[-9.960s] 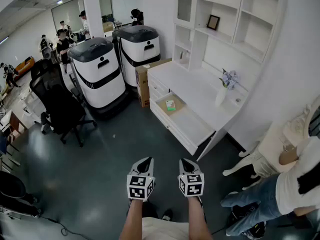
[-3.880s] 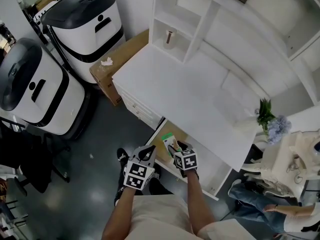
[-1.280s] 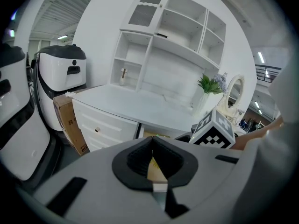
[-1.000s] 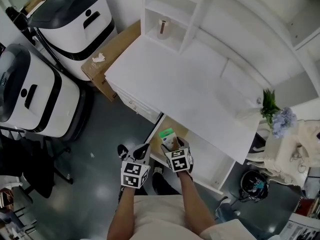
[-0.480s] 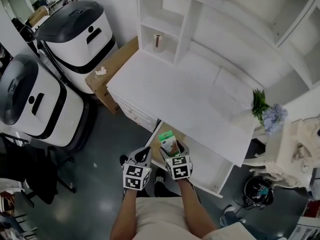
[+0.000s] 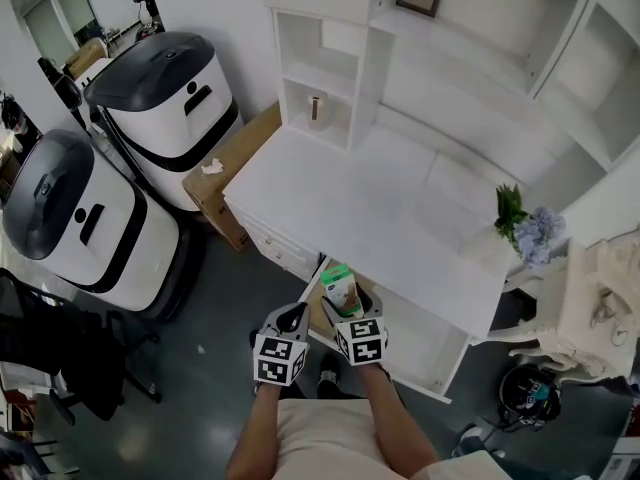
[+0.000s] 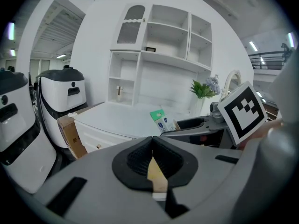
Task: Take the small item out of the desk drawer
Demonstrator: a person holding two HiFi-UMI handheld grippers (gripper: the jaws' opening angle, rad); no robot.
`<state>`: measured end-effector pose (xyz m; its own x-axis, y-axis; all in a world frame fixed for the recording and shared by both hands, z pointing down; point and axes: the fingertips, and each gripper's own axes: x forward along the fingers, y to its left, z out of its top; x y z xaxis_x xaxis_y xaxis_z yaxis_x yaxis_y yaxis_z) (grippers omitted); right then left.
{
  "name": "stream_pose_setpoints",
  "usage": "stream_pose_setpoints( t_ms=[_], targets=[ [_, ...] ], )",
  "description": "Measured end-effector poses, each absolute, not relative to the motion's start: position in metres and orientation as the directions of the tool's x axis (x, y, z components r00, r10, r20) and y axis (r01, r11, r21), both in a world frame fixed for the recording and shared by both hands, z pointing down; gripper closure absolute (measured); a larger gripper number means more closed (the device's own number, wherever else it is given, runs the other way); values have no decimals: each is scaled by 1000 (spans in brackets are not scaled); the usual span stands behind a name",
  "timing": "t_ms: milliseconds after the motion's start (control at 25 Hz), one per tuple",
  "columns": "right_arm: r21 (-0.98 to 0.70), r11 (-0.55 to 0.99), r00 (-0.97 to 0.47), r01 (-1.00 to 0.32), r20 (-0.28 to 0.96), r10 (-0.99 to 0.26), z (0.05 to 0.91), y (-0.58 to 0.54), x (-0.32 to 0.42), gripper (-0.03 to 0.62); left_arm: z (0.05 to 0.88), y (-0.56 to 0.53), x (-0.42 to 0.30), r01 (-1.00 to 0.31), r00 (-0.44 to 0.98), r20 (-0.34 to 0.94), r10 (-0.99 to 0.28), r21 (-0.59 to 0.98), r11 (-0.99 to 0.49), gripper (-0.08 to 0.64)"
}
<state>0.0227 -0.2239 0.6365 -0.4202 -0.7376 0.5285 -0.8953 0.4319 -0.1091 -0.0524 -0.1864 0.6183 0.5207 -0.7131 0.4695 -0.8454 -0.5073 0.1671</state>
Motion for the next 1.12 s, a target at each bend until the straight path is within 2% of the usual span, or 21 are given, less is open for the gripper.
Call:
stream_pose_setpoints(
  t_ms=[320, 1120],
  targets=[
    [-134, 434, -443, -891, 470, -764, 623, -217, 26, 229, 611, -182, -51, -835, 529, 468, -708, 140, -532, 543],
    [-149, 460, -471, -875, 482, -739, 633, -216, 39, 229, 610, -183, -44, -820, 555, 454, -697, 157, -550, 543]
  ],
)
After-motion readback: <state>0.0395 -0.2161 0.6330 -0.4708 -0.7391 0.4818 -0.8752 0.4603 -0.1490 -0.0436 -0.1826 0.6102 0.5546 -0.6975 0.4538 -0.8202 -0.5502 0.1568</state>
